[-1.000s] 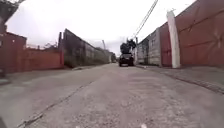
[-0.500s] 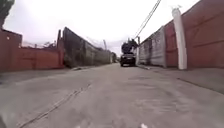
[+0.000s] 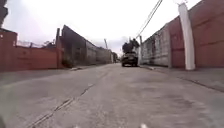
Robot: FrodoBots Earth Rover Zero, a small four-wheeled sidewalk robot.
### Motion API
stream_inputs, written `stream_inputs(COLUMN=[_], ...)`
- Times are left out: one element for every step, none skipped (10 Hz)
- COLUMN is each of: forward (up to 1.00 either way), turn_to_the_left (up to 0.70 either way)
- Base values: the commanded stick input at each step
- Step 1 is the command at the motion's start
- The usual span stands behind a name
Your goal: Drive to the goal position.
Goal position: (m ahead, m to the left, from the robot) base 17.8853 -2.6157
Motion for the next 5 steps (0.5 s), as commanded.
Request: stream_inputs(forward=[1.00,1.00,1.00,1.00,1.00], turn_to_the_left=[0.00,0.00,0.00,0.00,0.00])
